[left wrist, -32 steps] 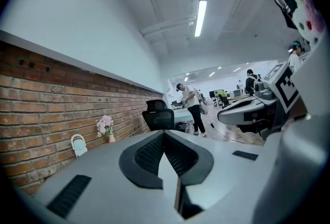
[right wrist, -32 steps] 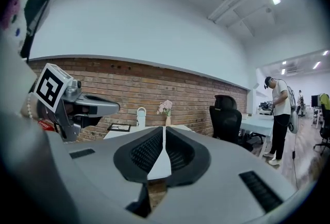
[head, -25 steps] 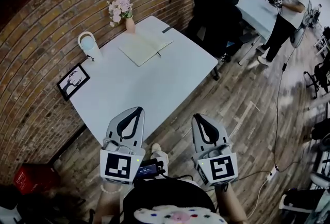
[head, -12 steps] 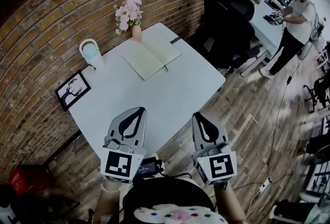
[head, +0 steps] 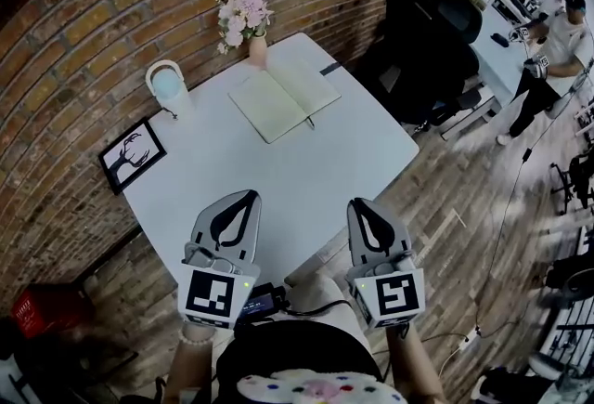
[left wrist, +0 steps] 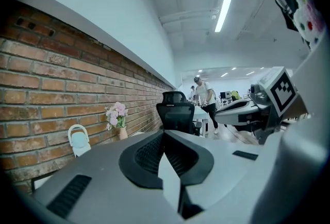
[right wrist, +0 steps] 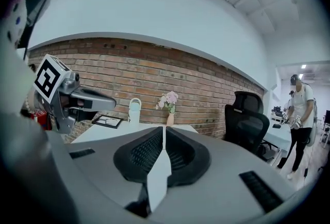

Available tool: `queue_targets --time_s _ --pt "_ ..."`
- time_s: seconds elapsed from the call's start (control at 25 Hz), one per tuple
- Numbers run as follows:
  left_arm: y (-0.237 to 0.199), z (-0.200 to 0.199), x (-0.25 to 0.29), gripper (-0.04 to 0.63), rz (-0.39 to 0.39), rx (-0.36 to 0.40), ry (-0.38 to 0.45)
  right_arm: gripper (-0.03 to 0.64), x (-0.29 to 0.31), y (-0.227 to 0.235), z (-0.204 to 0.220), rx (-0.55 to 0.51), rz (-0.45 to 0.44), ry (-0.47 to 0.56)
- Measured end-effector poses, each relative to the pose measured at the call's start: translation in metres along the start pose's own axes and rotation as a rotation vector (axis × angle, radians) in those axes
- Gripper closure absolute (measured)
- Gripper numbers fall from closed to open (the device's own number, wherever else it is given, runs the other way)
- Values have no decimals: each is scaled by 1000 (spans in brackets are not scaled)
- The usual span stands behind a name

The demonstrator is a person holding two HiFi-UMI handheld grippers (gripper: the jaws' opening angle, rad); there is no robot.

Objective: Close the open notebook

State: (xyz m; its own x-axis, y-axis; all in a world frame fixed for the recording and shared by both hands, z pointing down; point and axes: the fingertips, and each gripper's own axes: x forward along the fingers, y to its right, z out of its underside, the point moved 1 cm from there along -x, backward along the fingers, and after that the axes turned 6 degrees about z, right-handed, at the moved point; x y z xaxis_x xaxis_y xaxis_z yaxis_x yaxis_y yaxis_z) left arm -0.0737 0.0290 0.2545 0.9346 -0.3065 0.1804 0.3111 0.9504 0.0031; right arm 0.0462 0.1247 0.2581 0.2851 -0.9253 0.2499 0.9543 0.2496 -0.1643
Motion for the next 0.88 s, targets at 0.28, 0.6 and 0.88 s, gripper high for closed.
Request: queue_targets --time_s 0.28,0.6,0.88 --pt "-11 12 5 578 -43 -2 -39 575 25 6 16 -61 -37 -34" --pt "-29 23 23 578 -136 -58 -67 574 69 18 42 -204 -110 -106" --pt "-36 39 50 578 -182 -93 -111 499 114 43 69 -306 -167 -164"
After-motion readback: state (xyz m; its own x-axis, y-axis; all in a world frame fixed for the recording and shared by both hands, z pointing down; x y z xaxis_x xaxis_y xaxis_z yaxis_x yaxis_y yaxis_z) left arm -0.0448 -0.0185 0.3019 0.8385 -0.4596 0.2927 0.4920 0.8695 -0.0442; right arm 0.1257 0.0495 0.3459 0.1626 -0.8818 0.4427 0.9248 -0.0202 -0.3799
